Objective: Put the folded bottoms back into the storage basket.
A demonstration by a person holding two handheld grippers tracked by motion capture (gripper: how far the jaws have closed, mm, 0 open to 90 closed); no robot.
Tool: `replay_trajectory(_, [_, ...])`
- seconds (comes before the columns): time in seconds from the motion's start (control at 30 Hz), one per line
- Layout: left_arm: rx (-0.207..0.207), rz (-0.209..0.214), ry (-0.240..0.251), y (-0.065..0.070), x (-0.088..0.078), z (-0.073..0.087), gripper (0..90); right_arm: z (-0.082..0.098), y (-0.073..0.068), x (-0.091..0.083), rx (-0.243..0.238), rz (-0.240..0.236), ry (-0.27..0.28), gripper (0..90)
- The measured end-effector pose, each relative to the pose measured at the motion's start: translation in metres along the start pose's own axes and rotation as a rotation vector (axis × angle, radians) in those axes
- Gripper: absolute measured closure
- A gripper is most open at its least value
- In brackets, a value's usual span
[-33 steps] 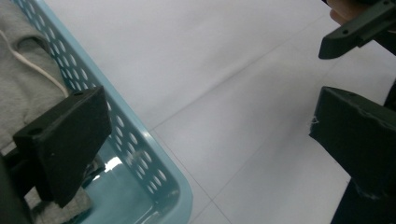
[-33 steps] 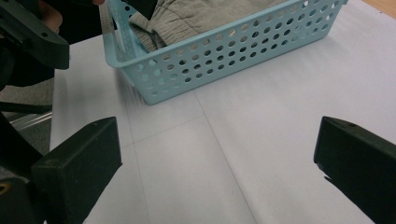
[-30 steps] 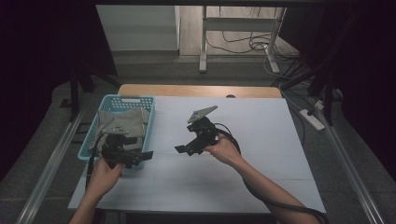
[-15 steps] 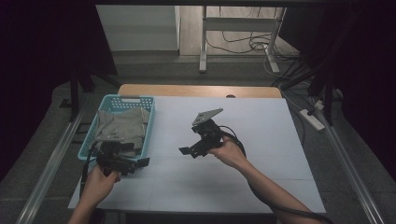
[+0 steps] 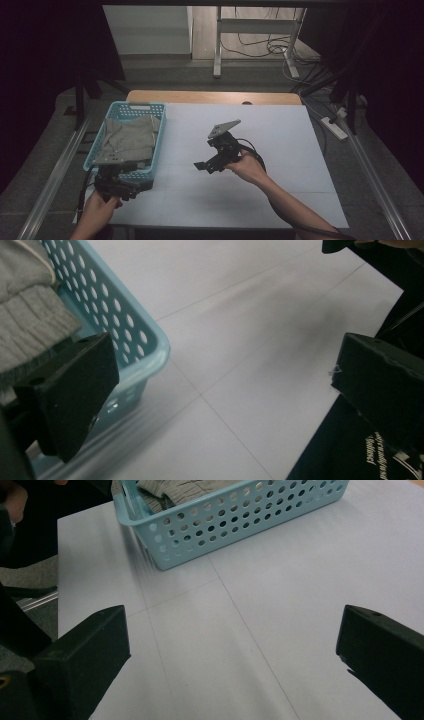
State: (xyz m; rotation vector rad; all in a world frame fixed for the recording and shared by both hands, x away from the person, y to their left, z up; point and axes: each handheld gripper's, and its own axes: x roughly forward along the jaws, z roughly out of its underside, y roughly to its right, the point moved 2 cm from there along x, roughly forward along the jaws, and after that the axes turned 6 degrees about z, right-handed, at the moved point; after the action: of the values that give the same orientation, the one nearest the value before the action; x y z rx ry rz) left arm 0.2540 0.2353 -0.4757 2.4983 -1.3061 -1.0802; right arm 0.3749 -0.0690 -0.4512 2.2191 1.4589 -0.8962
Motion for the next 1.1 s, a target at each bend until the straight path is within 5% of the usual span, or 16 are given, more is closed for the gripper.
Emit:
replay_trajectory(0.57, [-0.037,-0.018,0.006,0.003,-0.021,0.032,0.0,0.007,-0.007,-0.009,-0.005,0.002,0.005,1.1])
replay_trajectory(0.73, [-0.021,-0.054,0.007,0.003,-0.026,0.035,0.0,0.01,-0.008,-0.011,0.001,0.009,0.004,1.1])
replay_trajectory(1.1, [-0.032,-0.061,0.02,0.002,-0.028,0.036,0.0,0.022,-0.009,-0.017,0.018,0.022,-0.002,1.1])
